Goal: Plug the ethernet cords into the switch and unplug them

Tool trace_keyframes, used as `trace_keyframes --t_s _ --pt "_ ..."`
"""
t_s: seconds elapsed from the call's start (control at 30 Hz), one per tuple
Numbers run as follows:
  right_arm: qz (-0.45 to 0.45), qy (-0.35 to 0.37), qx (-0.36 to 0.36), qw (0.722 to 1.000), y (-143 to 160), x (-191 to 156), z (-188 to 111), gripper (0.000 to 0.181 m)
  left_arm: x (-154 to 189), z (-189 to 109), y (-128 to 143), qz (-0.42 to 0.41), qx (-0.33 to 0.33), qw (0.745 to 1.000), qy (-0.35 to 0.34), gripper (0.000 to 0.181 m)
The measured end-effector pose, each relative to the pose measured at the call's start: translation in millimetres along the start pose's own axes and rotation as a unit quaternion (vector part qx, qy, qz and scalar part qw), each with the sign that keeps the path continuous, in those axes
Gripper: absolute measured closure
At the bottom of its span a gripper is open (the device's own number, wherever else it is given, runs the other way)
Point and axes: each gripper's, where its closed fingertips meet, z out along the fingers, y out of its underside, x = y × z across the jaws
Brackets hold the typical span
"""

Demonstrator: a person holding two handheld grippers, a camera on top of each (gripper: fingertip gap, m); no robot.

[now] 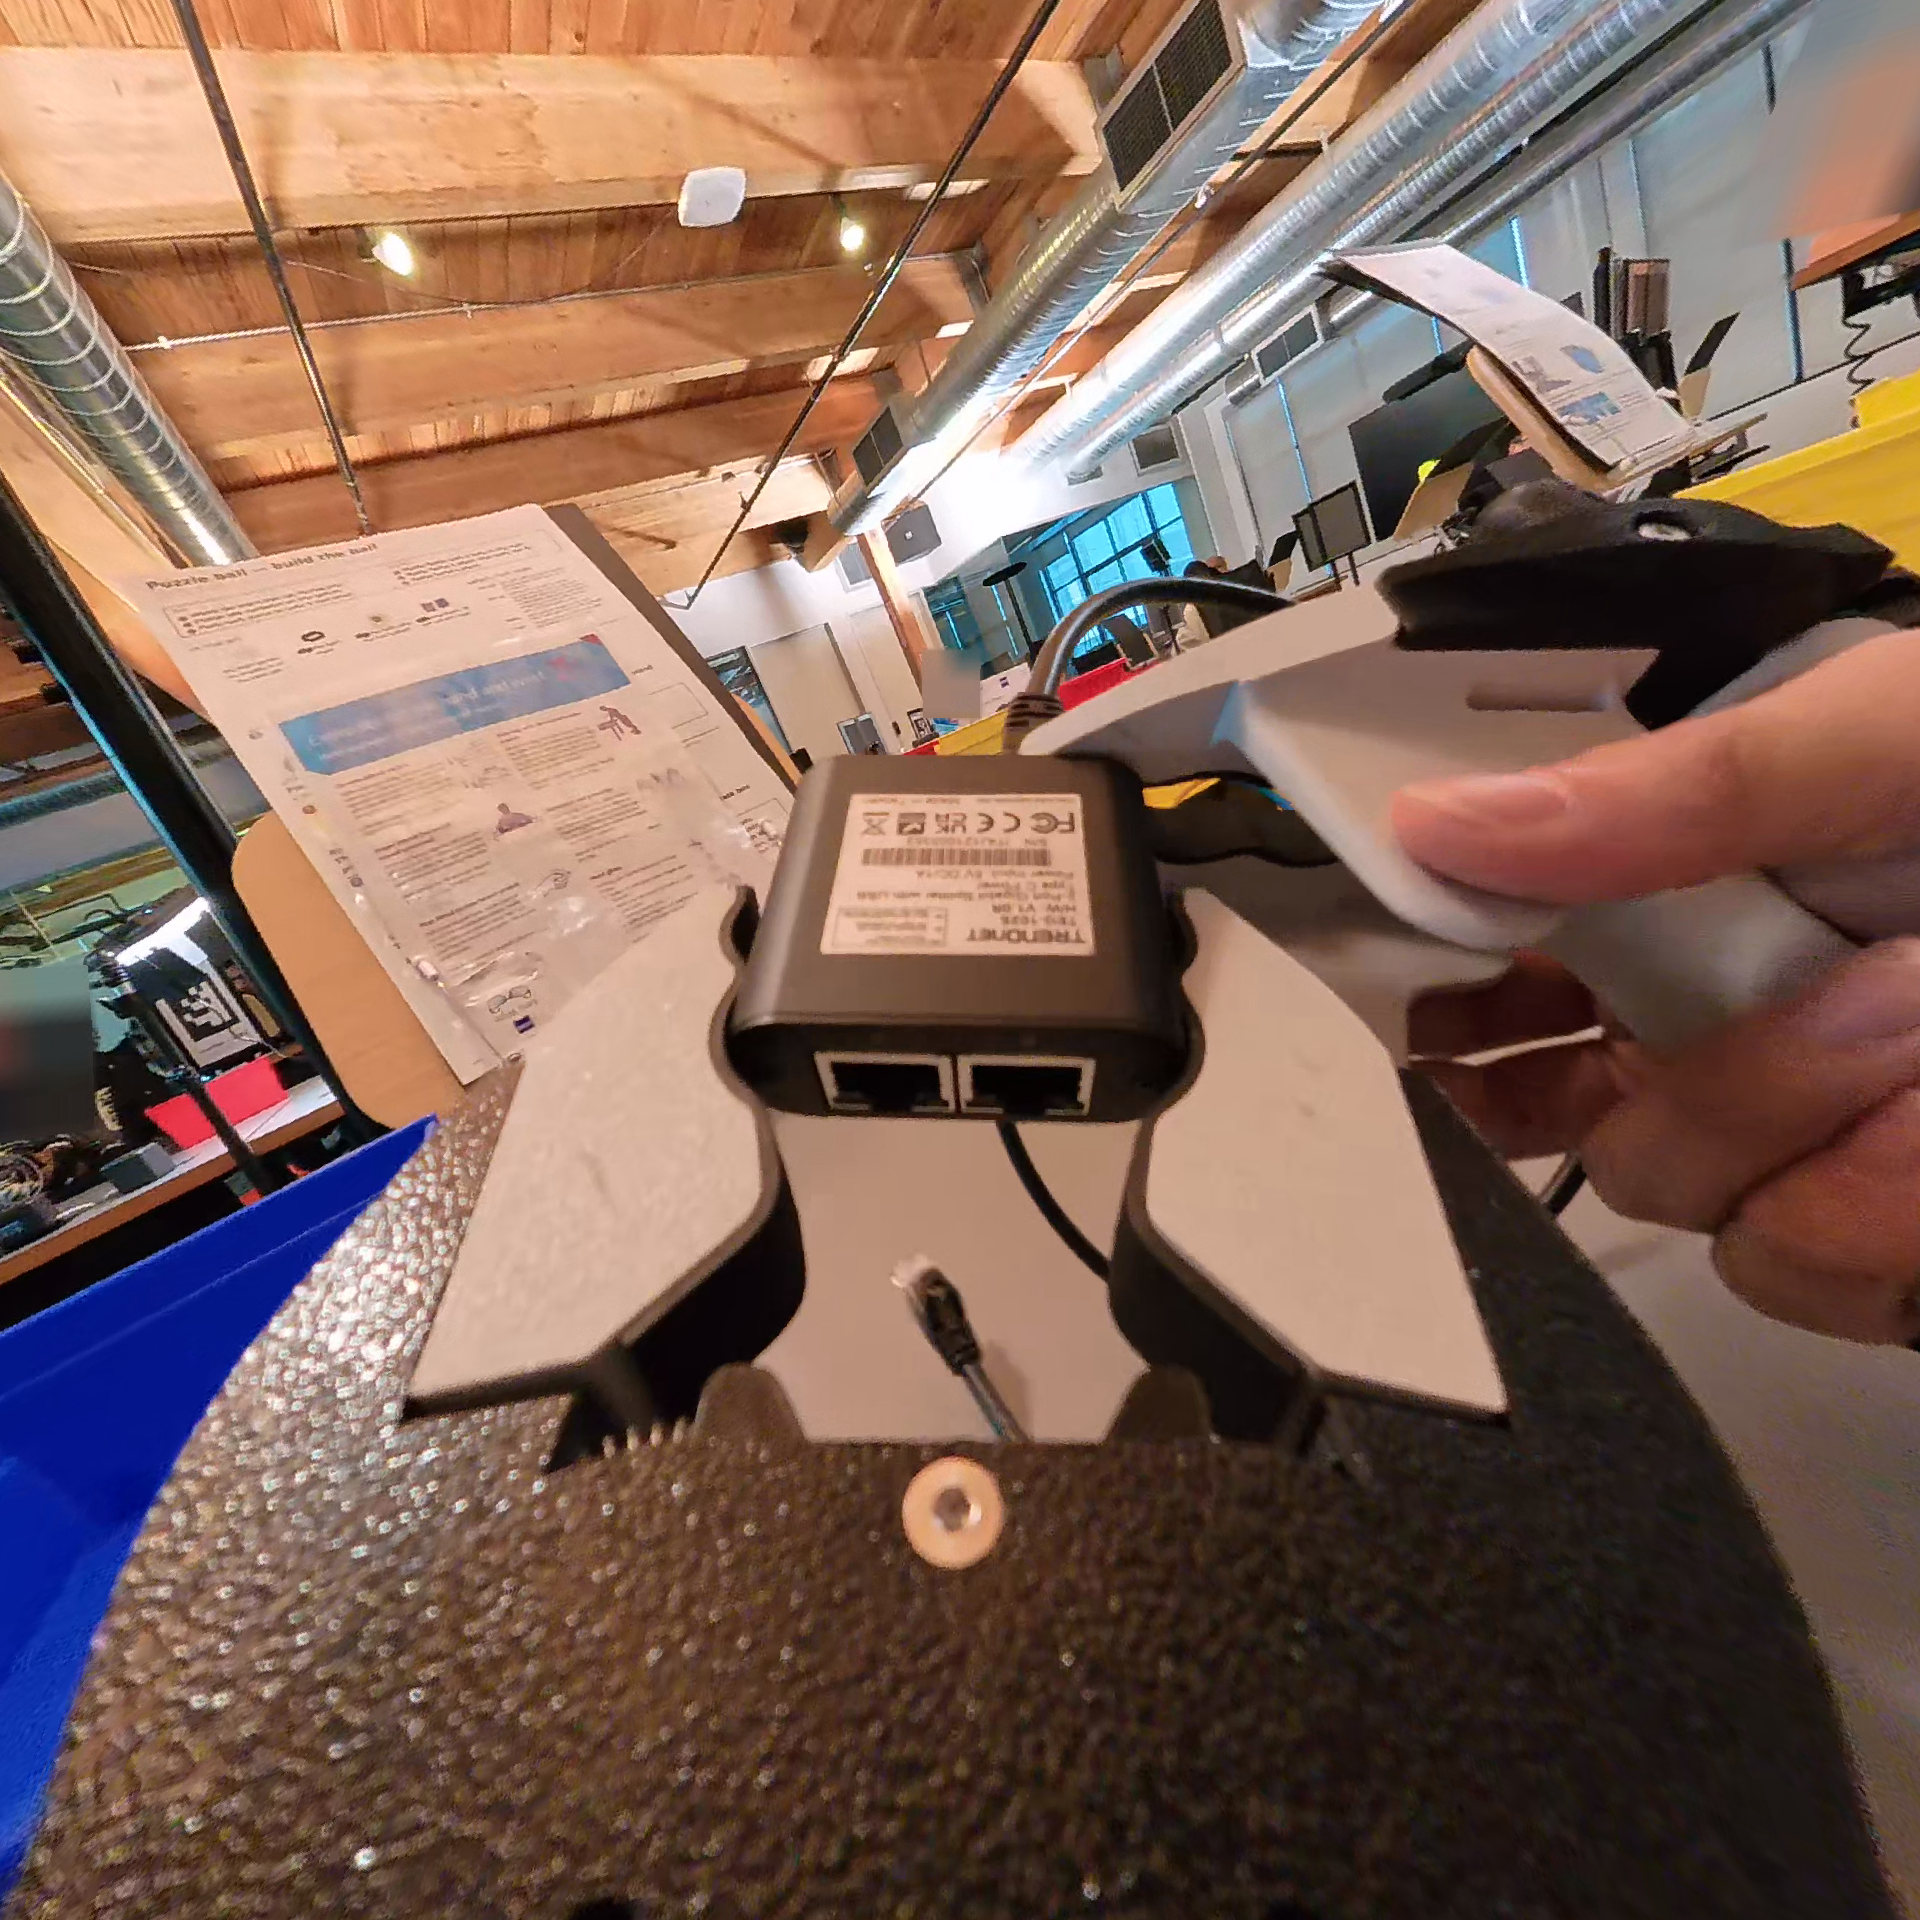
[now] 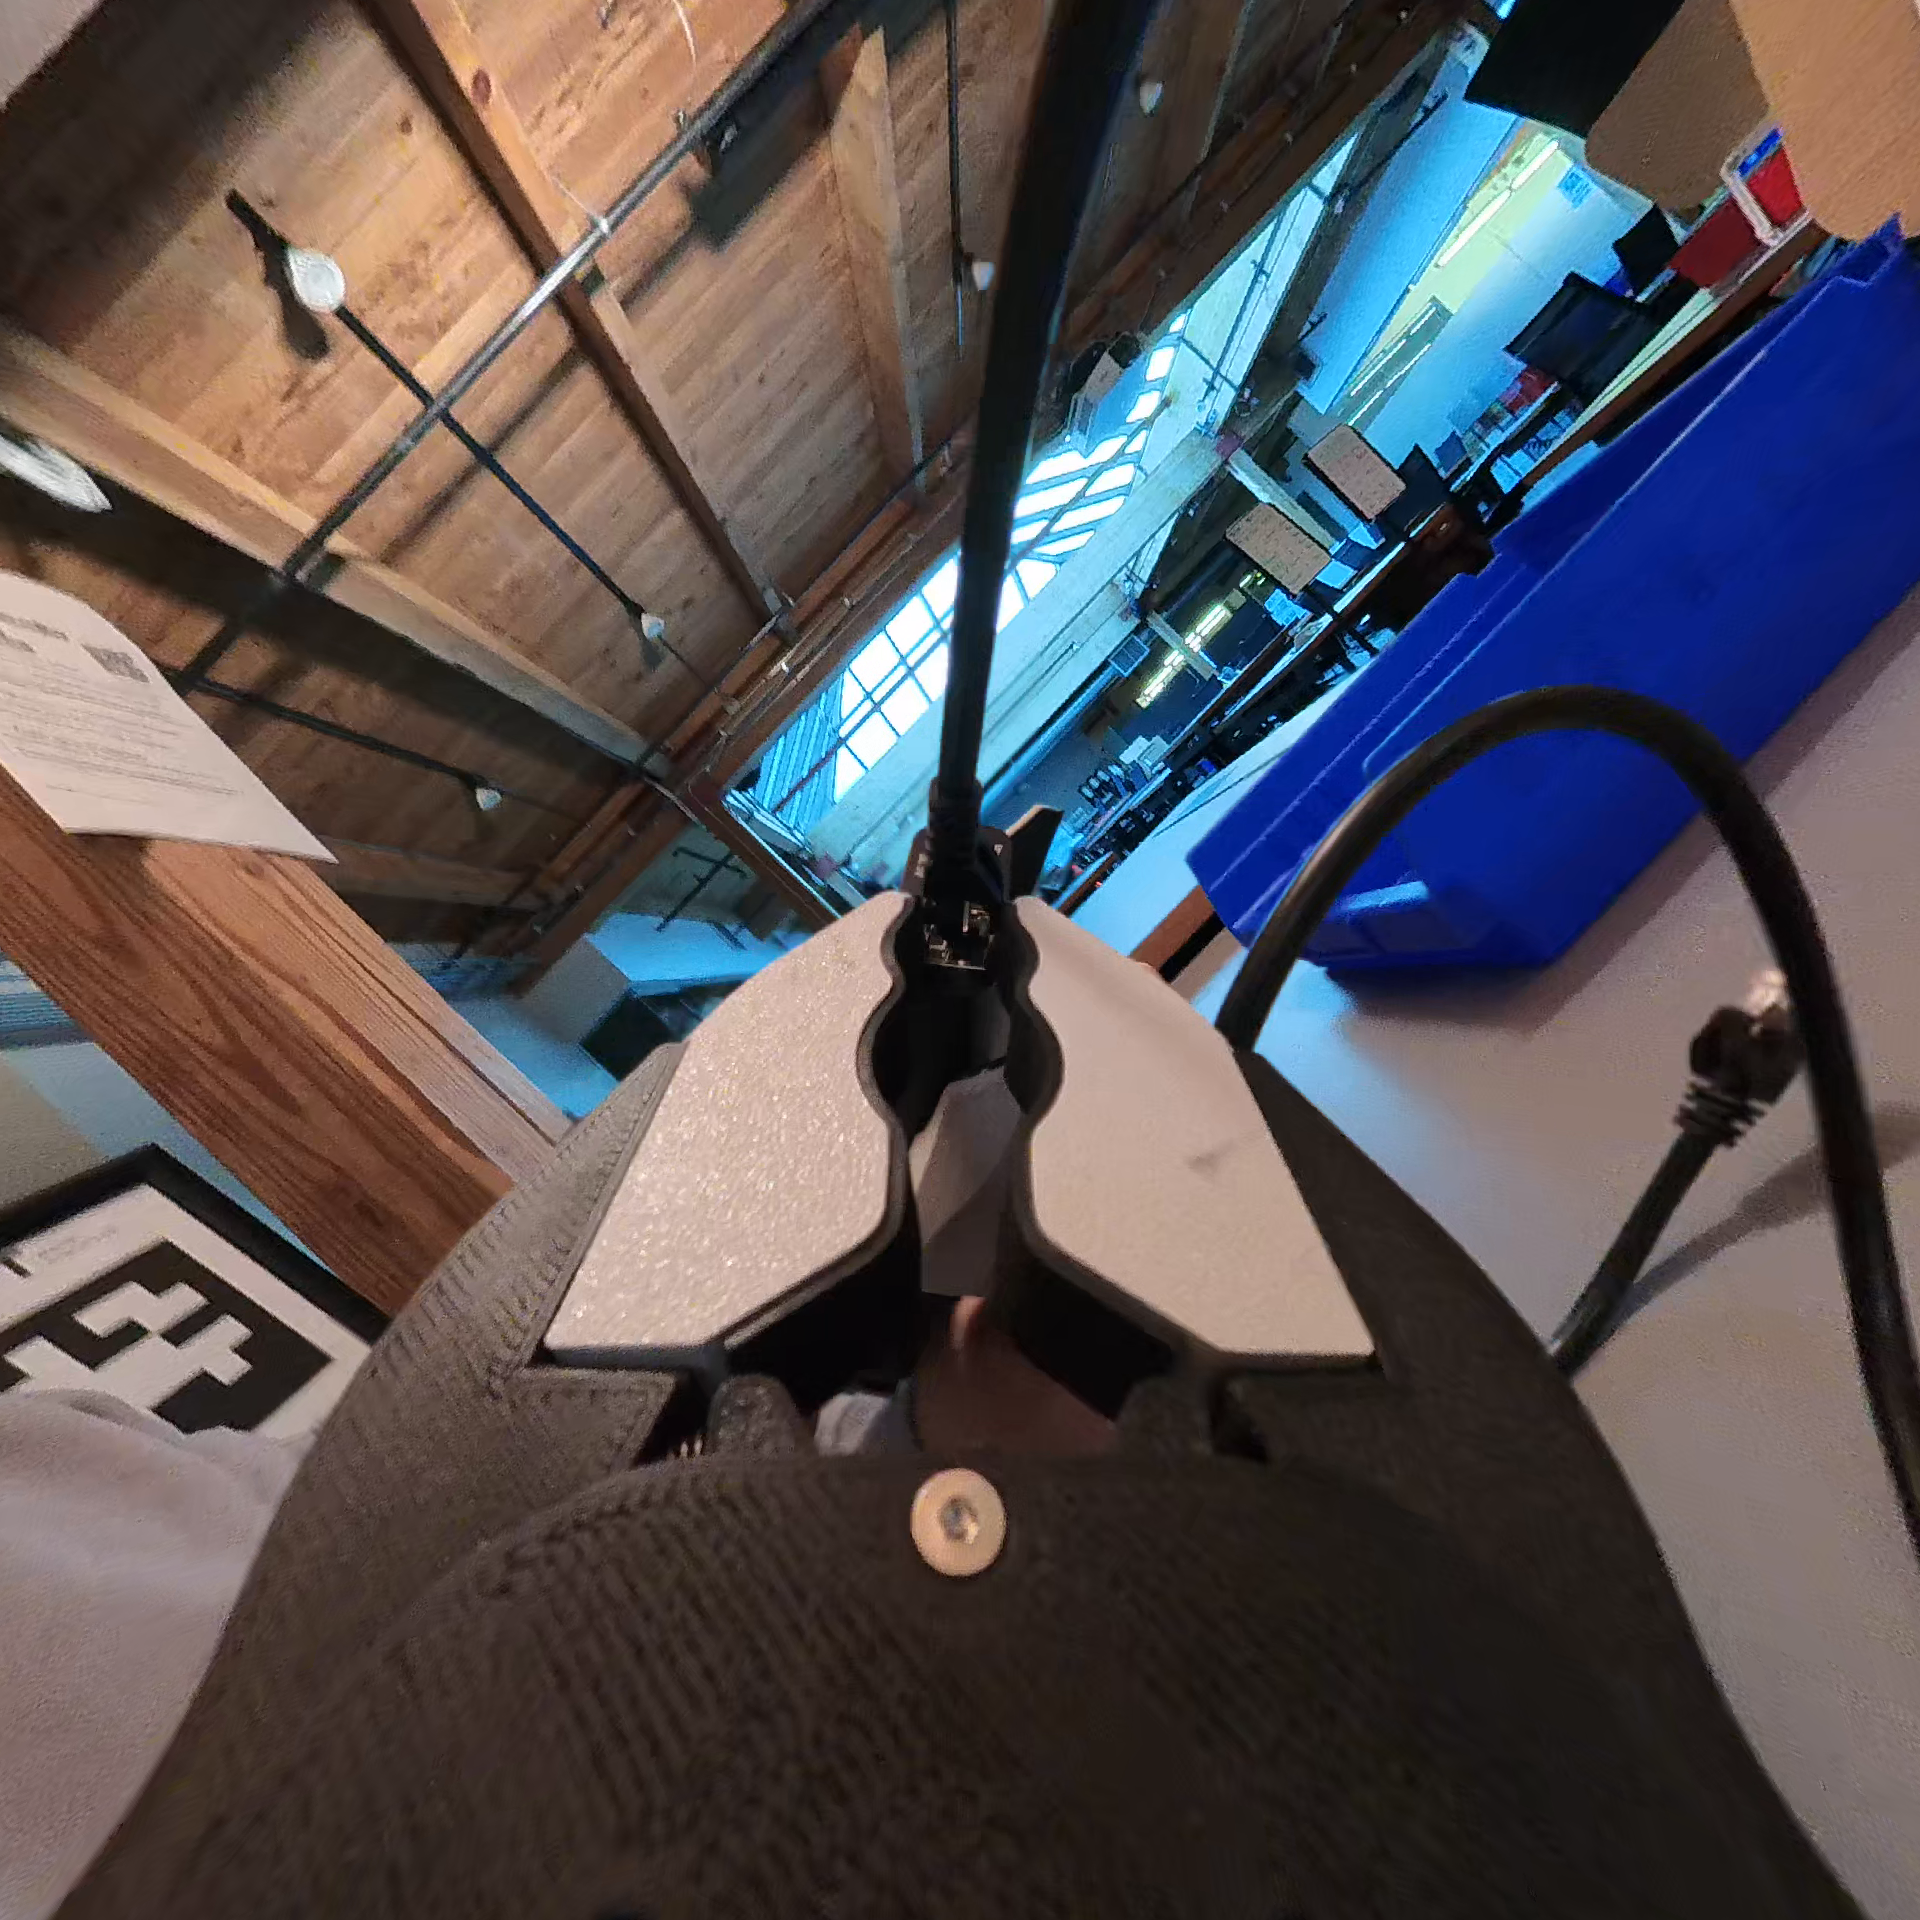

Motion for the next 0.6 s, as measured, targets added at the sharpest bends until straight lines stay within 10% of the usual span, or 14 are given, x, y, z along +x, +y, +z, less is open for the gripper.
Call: trace_keyframes --t_s 0.6 --pt "-0.048 0.012 -0.018 0.999 -1.3 5.9 3.2 0.168 -3.1 2.2 4.4 -0.033 -0.008 0.999 -0.026 0.109"
